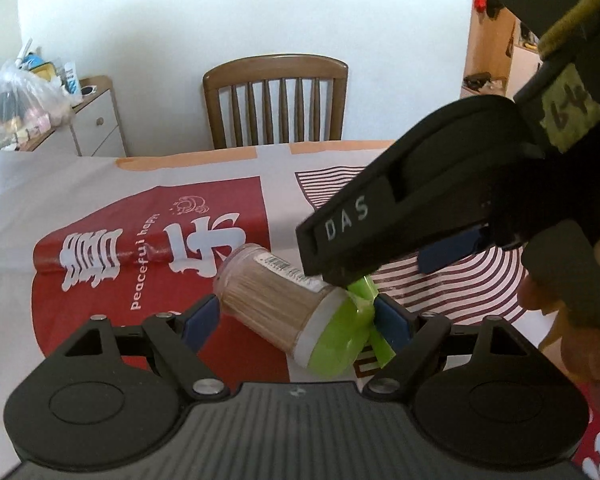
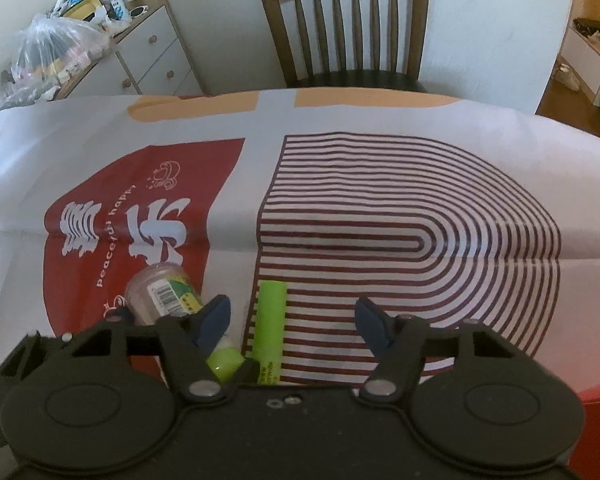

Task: Organize rigid objects
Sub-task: 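Grasp the green-lidded toothpick jar with the left gripper while the right grasps the green stick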

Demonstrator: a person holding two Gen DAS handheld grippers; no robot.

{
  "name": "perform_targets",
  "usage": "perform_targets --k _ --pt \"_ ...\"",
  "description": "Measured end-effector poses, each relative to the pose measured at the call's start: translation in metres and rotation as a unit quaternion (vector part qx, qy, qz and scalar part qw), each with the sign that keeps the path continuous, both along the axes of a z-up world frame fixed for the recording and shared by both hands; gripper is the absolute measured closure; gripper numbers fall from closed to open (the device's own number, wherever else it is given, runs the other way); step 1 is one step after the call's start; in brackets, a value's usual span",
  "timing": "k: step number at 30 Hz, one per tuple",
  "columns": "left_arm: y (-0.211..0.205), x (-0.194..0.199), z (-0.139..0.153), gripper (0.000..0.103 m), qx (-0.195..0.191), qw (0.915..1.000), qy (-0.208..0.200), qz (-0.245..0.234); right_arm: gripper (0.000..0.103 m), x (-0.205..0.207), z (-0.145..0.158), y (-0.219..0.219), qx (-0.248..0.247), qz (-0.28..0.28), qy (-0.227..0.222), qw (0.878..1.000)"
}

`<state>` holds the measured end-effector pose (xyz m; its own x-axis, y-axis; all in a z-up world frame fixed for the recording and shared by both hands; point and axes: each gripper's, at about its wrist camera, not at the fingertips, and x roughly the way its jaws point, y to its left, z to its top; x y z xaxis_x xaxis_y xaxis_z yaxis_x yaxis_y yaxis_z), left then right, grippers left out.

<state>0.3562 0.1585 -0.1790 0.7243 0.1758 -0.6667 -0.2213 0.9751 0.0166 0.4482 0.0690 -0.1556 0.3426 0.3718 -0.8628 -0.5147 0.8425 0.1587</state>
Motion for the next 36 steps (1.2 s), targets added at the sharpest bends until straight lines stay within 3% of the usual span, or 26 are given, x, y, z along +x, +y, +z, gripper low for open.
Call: perform_targets --k 6,20,36 --pt "0.003 0.003 -0.001 0.019 -0.004 1.0000 -0.006 -0.003 0.047 -0.010 -0.003 0.006 -0.030 0.016 -0.031 0.999" --pt "0.003 -0.011 0.000 0.023 -0.019 0.9998 0.002 -0.011 0.085 -0.010 -0.002 0.003 -0.036 0.022 -0.035 0.999" --pt "-0.002 -0.050 0.006 0.023 -0.035 0.9991 0.020 0.009 0.088 -0.062 0.004 -0.055 -0.007 0.021 -0.005 1.000"
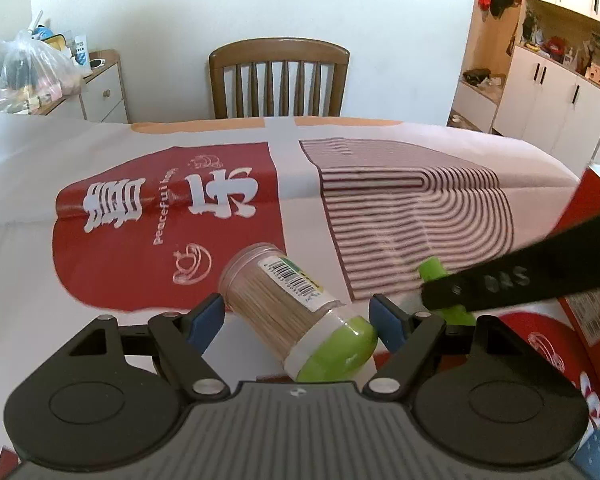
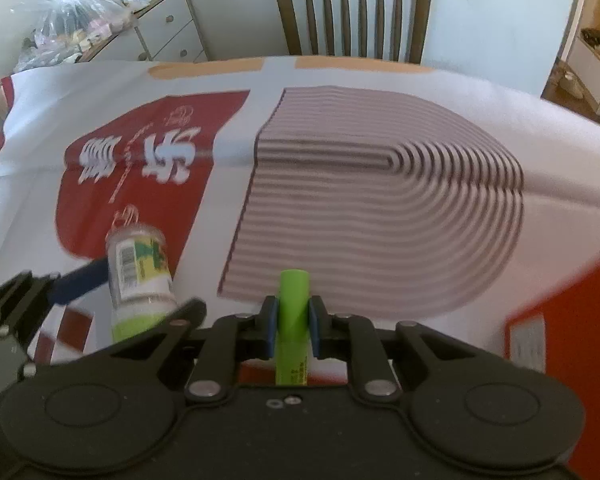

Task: Organize rigid objects
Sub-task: 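Grasp the green-lidded toothpick jar with the left gripper while the right grasps the green stick, then carry the toothpick jar and green stick with both grippers into the shoebox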

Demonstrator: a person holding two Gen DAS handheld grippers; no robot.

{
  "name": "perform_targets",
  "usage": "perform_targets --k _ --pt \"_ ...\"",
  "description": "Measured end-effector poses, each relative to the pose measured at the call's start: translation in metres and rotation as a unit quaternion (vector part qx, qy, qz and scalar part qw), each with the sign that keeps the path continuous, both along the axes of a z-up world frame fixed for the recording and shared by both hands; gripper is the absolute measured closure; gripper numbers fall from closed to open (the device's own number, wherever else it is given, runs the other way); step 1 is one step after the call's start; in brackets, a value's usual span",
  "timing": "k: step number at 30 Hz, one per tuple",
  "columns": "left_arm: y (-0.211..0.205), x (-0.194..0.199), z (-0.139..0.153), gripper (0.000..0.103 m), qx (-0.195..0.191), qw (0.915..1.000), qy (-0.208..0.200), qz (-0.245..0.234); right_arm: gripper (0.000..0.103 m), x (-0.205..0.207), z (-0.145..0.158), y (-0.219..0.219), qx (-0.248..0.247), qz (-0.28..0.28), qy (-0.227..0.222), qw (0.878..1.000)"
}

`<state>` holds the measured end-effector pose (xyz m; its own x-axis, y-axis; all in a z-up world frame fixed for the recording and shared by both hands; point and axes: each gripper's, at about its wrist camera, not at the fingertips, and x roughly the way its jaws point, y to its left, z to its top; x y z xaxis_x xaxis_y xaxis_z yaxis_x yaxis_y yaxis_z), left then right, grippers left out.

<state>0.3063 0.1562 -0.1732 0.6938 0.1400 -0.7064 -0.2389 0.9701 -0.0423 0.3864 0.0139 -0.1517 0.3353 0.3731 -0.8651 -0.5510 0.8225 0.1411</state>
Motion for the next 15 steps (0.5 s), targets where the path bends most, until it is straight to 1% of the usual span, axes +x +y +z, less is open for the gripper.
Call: perform_targets --k 1,2,3,5,7,9,11,15 --pt "-0.003 -0.004 0.001 0.023 0.000 1.0000 0.002 -0.003 0.088 -0.004 0.002 -0.005 0.005 -0.002 0.002 1.000" --pt "-0.006 -0.008 0.002 0.026 0.001 1.0000 0.002 -0.005 0.088 -0.008 0.005 -0.011 0.010 -0.004 0.005 1.000" --pt "-0.009 -0.011 0.004 0.037 0.003 1.0000 0.001 -0.007 0.088 -0.013 0.007 -0.016 0.013 -0.004 0.006 1.000" --pt "-0.015 -0.017 0.008 0.049 0.006 0.9999 0.003 -0.010 0.088 -0.022 0.012 -0.026 0.016 -0.005 0.004 1.000" --pt "-0.019 -0.022 0.012 0.049 -0.002 0.9999 0.003 -0.016 0.088 -0.029 0.018 -0.035 0.026 -0.008 0.005 1.000" --pt "-0.027 -0.025 0.014 0.053 0.010 0.9996 0.006 -0.024 0.088 -0.035 0.022 -0.042 0.029 -0.010 0.001 1.000" --pt "-0.032 -0.026 0.014 0.053 0.021 0.9994 0.010 -0.028 0.088 -0.042 0.026 -0.050 0.035 -0.013 -0.001 0.999" --pt "-0.025 -0.023 0.017 0.053 0.002 0.9998 0.018 -0.001 0.088 -0.055 0.035 -0.062 0.045 -0.012 -0.004 0.999"
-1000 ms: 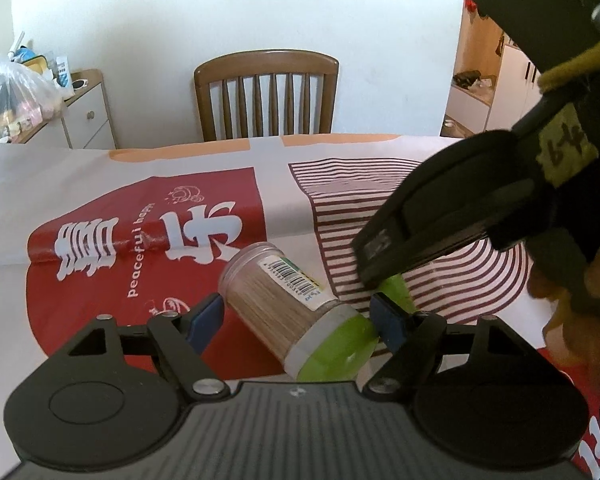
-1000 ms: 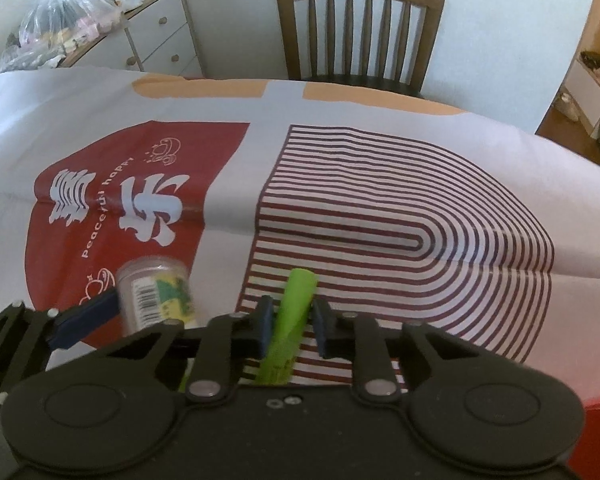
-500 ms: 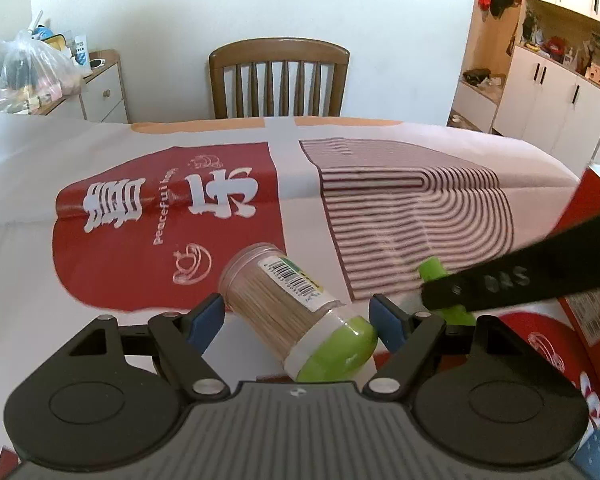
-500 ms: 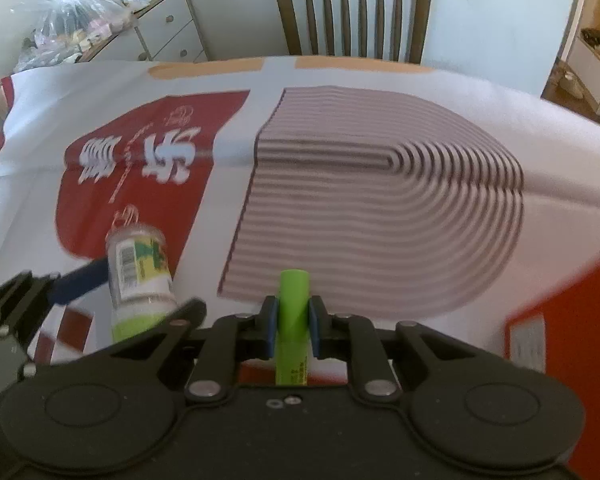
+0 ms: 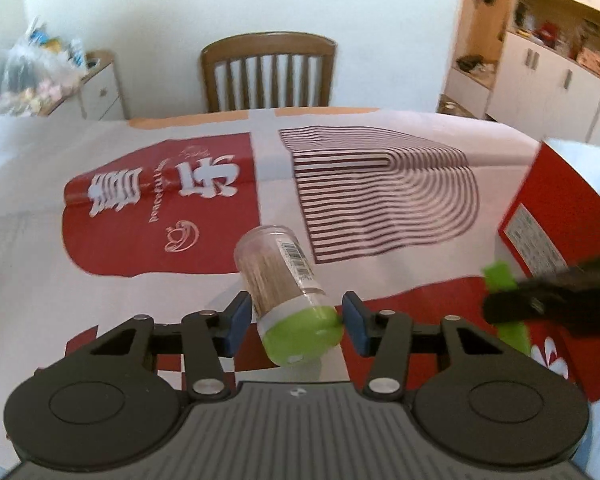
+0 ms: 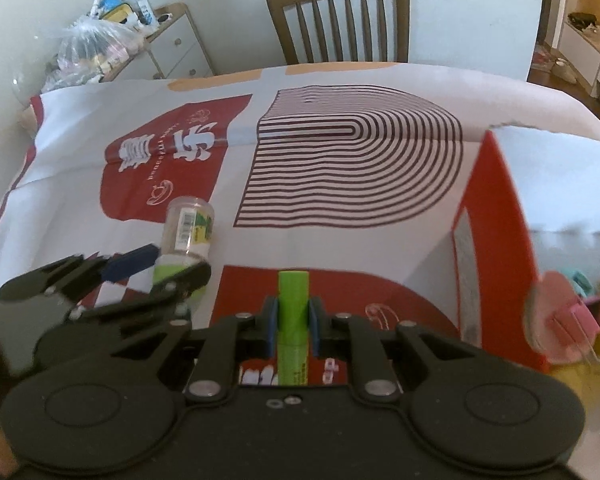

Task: Organize rigid objects
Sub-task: 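Carry the toothpick jar and green stick with both grippers into the shoebox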

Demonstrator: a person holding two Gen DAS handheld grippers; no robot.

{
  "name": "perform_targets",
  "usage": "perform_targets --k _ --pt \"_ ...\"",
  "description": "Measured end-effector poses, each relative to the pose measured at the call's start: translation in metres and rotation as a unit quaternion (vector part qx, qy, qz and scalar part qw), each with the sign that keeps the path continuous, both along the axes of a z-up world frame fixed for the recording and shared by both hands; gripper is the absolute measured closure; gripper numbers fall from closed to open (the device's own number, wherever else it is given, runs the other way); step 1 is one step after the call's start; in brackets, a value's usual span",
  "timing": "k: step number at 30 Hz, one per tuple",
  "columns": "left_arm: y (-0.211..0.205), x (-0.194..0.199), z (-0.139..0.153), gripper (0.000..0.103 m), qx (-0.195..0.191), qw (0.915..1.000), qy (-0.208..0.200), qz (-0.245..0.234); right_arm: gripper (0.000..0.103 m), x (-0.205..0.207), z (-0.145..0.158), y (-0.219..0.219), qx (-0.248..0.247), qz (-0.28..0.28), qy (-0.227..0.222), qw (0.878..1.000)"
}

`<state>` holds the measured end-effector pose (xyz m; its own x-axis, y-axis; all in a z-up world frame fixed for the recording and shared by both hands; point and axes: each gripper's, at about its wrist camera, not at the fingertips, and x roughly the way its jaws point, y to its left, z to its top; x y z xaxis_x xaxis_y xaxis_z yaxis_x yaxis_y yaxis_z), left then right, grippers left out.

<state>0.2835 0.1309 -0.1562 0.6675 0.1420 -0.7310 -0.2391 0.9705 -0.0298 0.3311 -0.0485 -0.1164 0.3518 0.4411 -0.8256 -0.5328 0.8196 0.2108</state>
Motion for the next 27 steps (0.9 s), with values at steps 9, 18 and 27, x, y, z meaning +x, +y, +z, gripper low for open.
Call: perform_targets --k 9,18,27 --pt "0.014 0.023 -0.006 0.053 -0.027 0.9986 0.027 0.035 0.088 -0.026 0.020 -0.023 0.021 0.001 -0.003 1.000" --pt "0.010 0.029 -0.015 0.053 -0.023 0.9977 0.038 0.052 0.088 -0.045 0.040 -0.052 0.033 -0.005 -0.010 0.999" --pt "-0.004 0.018 -0.008 0.058 -0.009 0.9970 0.038 0.067 0.088 -0.050 0.056 -0.086 0.043 -0.013 -0.025 0.999"
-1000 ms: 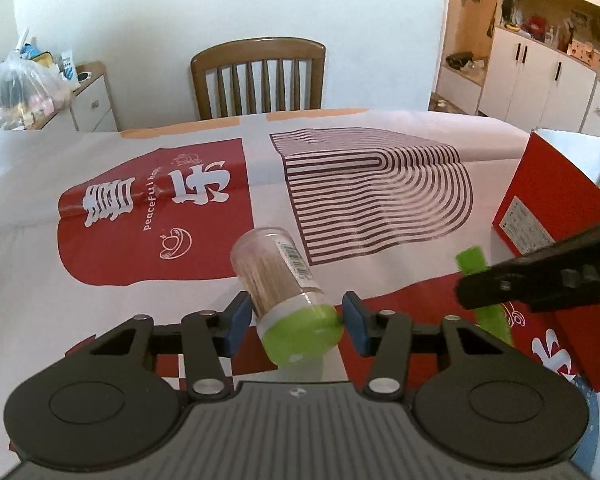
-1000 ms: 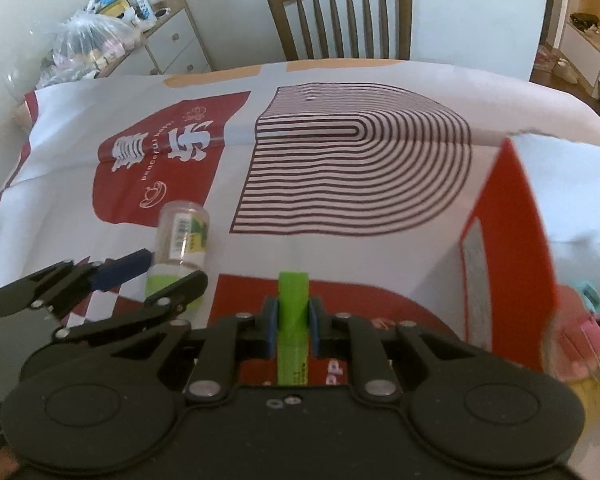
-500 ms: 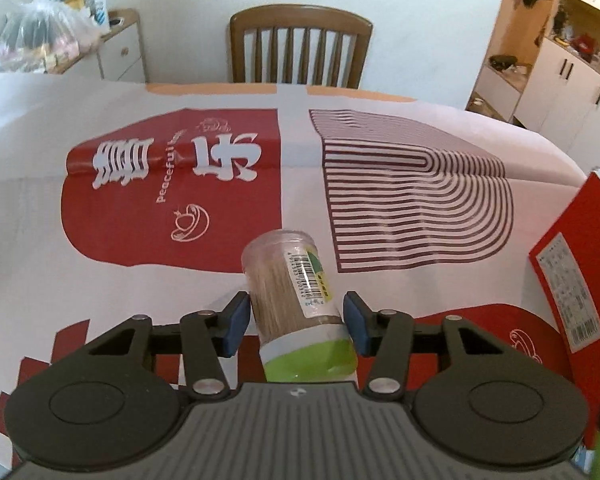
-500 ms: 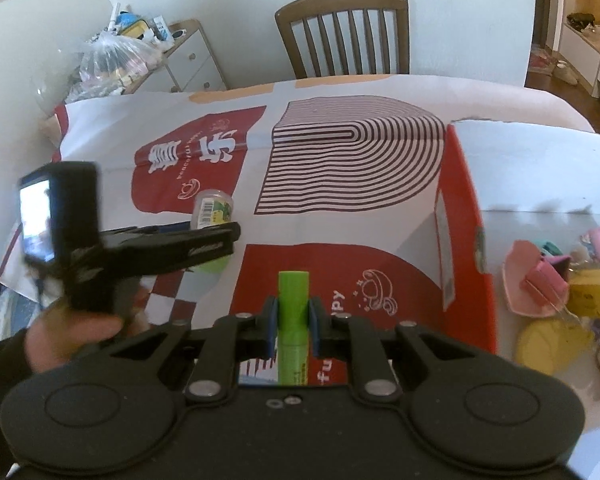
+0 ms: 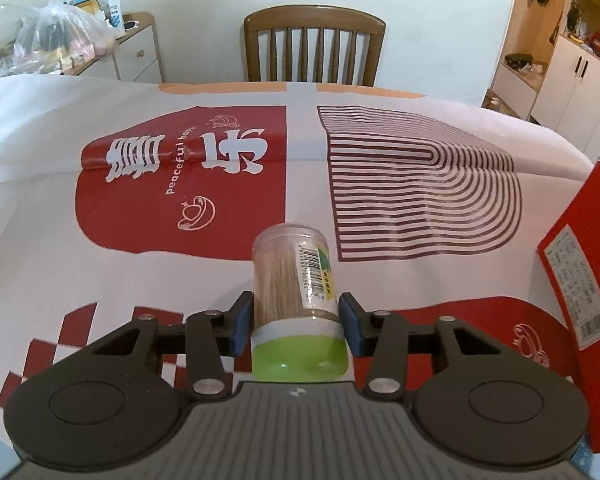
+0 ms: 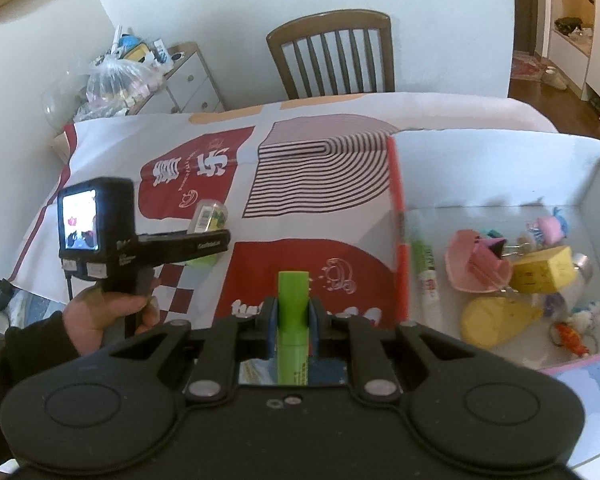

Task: Organize rigid objects
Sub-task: 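Carry the toothpick jar and green stick with both grippers into the shoebox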

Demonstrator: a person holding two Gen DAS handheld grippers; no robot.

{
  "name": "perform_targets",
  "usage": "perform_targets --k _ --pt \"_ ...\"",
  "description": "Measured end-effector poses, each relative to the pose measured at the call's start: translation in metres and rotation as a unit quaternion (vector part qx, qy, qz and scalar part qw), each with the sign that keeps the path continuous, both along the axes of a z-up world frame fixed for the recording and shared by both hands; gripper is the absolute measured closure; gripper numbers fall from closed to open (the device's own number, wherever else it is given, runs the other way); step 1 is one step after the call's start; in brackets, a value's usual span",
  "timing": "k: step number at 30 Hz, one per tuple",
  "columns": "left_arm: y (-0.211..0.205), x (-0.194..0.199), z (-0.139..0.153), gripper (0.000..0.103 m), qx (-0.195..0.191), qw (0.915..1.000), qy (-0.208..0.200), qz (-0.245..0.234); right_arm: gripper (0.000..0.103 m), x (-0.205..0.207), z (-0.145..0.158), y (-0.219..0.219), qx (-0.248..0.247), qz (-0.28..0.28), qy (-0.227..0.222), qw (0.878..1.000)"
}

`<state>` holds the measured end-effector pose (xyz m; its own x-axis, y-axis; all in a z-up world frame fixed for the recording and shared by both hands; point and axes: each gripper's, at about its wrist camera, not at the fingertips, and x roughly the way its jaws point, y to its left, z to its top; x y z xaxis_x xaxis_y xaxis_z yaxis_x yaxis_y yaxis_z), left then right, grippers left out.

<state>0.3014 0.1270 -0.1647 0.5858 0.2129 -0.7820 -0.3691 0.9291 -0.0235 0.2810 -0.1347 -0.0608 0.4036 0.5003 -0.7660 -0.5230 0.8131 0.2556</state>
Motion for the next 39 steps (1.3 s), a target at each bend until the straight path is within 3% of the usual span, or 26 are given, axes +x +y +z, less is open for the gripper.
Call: perform_targets --k 23,32,39 --pt "-0.096 -0.043 0.083 0.058 -0.008 0.9985 -0.049 -0.024 0.088 0.044 0.014 -0.112 0.027 -0.015 -0.016 0.999" --pt "-0.149 -0.033 0.105 0.058 -0.007 0.9968 -0.064 -0.046 0.088 0.075 0.009 -0.153 0.032 -0.028 -0.016 0.999" --pt "-0.193 -0.012 0.107 0.058 -0.016 0.9948 -0.062 -0.079 0.088 0.099 -0.002 -0.181 0.025 -0.042 -0.014 0.999"
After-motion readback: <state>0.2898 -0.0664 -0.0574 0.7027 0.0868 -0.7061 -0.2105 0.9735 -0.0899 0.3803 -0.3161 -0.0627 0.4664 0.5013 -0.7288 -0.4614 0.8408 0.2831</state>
